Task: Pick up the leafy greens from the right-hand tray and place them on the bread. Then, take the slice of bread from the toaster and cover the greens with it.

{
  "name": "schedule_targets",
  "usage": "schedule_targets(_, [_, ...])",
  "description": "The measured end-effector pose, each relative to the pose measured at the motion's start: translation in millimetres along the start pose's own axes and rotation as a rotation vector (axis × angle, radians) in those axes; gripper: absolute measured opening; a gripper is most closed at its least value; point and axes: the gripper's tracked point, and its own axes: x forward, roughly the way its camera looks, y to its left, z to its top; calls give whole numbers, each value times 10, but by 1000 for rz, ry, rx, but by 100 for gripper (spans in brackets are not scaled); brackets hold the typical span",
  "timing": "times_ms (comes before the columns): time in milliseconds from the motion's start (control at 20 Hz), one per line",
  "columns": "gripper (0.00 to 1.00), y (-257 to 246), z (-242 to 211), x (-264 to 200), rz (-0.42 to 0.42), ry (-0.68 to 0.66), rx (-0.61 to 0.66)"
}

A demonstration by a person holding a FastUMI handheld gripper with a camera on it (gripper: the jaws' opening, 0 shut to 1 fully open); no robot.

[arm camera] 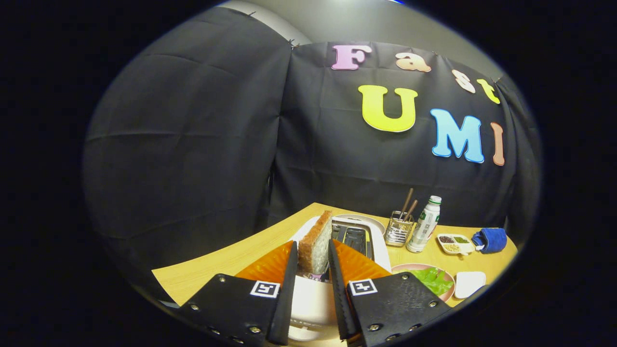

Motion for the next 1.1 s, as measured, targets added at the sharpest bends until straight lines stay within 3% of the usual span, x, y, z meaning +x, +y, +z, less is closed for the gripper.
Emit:
schedule_targets(100, [38, -39, -7, 38, -28, 0, -15])
schedule_targets(250, [15, 1, 13, 38, -18, 10, 24])
schedule_targets(450, [4, -24, 28, 40, 23, 15, 30])
schedule_targets(700, [4, -130, 140, -5, 59, -11, 105])
schedule_targets(1100, [3, -240, 575, -134, 79, -107, 69])
